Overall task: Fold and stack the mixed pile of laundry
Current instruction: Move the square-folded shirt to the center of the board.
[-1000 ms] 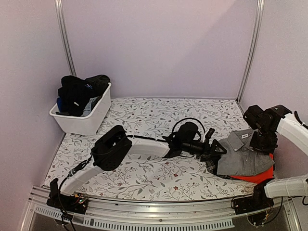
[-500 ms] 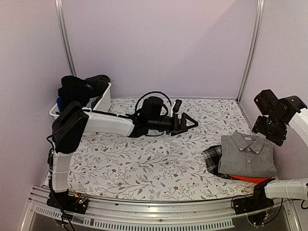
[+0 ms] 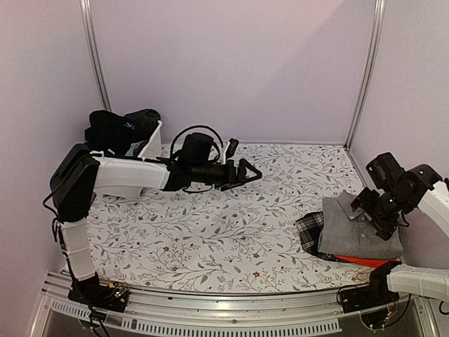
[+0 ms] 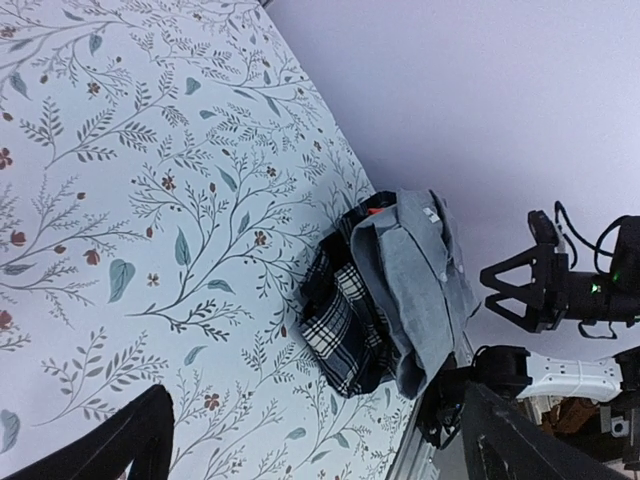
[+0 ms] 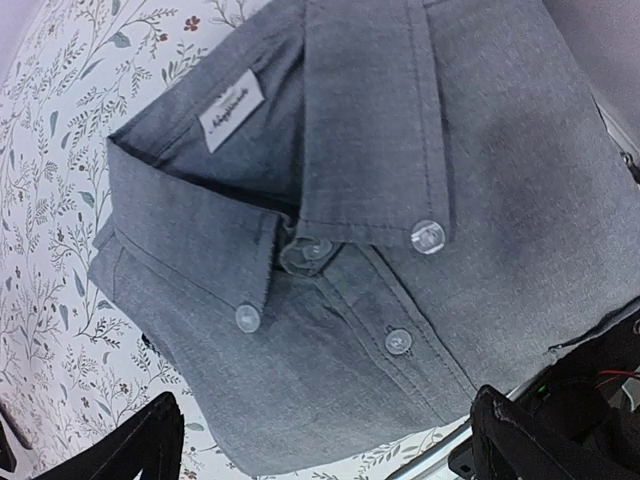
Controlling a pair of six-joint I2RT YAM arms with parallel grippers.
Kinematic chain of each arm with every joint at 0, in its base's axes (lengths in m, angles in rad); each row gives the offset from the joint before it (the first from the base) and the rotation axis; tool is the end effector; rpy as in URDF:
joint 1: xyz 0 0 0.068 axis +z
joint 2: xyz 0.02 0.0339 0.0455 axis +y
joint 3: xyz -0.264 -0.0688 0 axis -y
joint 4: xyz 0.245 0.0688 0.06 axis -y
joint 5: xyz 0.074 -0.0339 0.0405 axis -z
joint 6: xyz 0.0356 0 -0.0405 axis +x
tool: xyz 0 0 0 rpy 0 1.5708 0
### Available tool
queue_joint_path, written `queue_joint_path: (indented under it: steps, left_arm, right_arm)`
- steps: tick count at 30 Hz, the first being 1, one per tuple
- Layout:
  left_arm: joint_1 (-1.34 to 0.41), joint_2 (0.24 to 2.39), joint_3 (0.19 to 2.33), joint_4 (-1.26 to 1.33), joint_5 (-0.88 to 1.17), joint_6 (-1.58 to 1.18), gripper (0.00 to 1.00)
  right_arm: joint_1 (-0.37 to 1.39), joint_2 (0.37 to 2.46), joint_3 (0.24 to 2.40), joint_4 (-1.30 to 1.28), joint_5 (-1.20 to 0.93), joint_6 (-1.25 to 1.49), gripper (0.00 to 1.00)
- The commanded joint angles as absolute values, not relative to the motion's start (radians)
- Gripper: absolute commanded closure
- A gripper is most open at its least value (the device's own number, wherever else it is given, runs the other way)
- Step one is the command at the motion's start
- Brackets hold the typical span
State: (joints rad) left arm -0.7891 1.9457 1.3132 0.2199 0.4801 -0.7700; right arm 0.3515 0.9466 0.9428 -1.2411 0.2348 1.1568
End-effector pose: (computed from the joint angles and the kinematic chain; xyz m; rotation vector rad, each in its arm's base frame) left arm 0.3029 -0.3284 0.2204 0.3777 2.2235 -1.4114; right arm 0.1397 0.0424 0.2839 1.1244 2.5041 0.0730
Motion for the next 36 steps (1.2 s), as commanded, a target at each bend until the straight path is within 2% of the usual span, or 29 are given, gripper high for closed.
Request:
queue_joint_path:
  steps: [1, 7, 13, 19, 25, 32, 36]
  left_arm:
    - [-0.776, 1.910, 1.316, 0.193, 0.478, -0.750, 0.00]
    - [-0.738, 1.908, 1.311, 0.158, 0.497, -0.790, 0.00]
    - [-0.678, 1.856, 1.275, 0.166, 0.505, -0.796, 0.00]
    - [-0.628, 1.842, 1.264, 0.170, 0.532, -0.798, 0.00]
    - [-0.586, 1.830, 1.267, 0.155, 0.545, -0.777, 0.00]
    - [-0.548, 1.812, 1.268, 0.111, 0.551, -0.738, 0.00]
    - [-0.533, 1.794, 1.303, 0.031, 0.533, -0.666, 0.00]
  right_arm:
    - [0.356, 0.971, 0.863, -1.229, 0.180, 1.290, 0.01]
    - [0.318, 1.144, 0.786, -1.123, 0.141, 1.295, 0.01]
    - [0.217, 1.255, 0.723, -0.962, 0.079, 1.134, 0.01]
    - [0.177, 1.419, 0.776, -0.864, 0.064, 0.880, 0.01]
    - [0.152, 1.549, 0.863, -0.834, 0.079, 0.747, 0.01]
    - [0.109, 1.595, 0.928, -0.837, 0.088, 0.678, 0.01]
    - [0.117, 1.560, 1.048, -0.886, 0.064, 0.686, 0.01]
